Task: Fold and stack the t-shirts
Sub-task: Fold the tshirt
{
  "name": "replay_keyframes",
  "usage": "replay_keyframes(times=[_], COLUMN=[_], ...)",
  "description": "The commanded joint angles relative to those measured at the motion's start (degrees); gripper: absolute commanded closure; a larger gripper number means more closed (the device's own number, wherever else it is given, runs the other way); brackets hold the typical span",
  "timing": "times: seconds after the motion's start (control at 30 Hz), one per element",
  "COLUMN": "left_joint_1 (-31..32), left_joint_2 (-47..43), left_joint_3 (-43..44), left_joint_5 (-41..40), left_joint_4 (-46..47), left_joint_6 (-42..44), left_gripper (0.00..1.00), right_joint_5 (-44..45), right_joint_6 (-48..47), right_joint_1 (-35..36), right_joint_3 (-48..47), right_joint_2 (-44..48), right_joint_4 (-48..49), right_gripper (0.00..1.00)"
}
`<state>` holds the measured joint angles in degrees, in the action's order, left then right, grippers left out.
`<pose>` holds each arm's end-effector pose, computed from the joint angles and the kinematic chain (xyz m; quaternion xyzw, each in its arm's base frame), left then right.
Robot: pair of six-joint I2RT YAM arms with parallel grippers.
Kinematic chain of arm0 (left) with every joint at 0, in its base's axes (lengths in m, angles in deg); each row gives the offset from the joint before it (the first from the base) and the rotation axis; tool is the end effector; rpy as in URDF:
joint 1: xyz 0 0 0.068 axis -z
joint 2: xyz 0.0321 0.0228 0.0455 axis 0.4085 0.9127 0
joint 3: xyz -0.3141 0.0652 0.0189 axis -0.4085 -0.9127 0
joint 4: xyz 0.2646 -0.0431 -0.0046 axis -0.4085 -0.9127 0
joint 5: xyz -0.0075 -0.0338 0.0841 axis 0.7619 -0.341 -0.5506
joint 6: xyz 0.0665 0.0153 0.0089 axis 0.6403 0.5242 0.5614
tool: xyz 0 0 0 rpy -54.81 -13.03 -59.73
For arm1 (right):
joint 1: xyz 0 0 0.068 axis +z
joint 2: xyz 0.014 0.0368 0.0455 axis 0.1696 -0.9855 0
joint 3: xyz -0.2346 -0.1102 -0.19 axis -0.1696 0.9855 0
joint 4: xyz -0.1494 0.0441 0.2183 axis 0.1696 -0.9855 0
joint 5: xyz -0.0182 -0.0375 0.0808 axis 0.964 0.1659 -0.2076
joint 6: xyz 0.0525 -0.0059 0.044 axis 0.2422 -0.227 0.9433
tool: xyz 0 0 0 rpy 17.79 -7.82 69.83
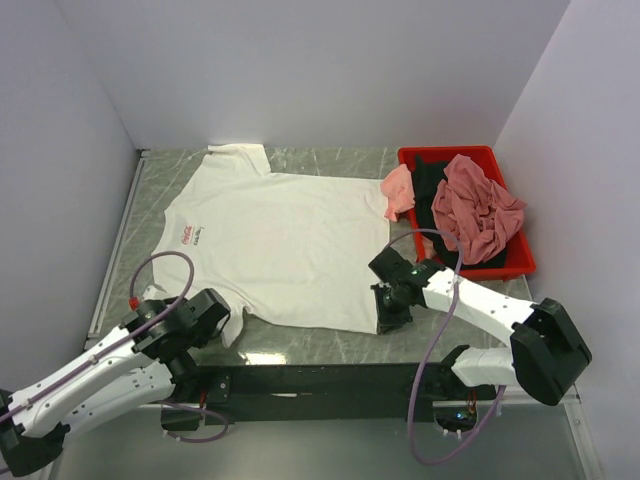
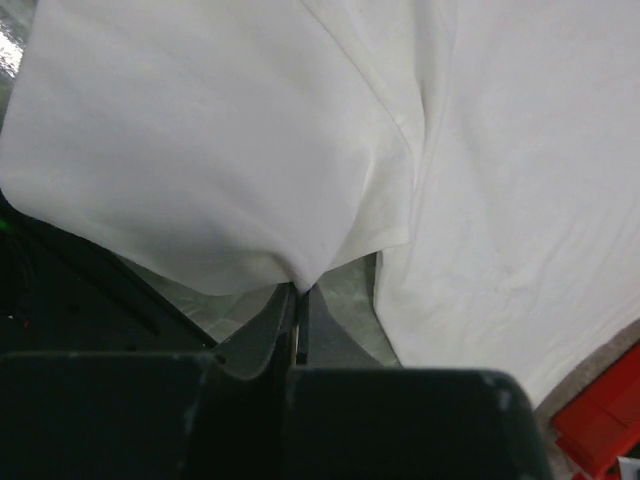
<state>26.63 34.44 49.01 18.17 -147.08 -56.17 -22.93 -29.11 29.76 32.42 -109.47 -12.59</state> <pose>0.0553 -0.0244 0.2483 -0.5277 0.8021 -0.0832 0.2669 0.1489 0.1324 0.2014 -0.0572 0.9892 0.1229 0.0552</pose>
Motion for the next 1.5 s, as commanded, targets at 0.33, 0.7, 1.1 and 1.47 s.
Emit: replay_keyframes(times=[0.33, 0.7, 1.1, 1.47], left_joint_1=[-0.12, -1.69, -20.77, -25.77], left_joint_2=[1.04, 11.94, 22.66, 36.2], left_joint_3=[10.8, 17.04, 18.53, 27.06], left_joint_5=[-17.01, -28.52, -17.02, -13.16], left_joint_4=[-2.48, 7.78, 44.09, 50.16], left_joint_6=[0.92, 7.94, 46.96, 58.93], left_gripper=[1.0, 1.0, 1.0, 0.99], right_joint_5=[3.88, 4.94, 4.05, 6.61], right_joint_6=[-3.47, -7.52, -10.42, -9.81], right_joint_1=[-1.2, -7.71, -13.51, -17.11], right_joint_3=[-8.84, -18.43, -25.9, -31.97], right_joint_2=[-0.98, -5.03, -8.54, -14.52], right_joint_4=[-4.71, -4.18, -1.45, -0.05], right_gripper=[0.93, 0.92, 0.92, 0.93])
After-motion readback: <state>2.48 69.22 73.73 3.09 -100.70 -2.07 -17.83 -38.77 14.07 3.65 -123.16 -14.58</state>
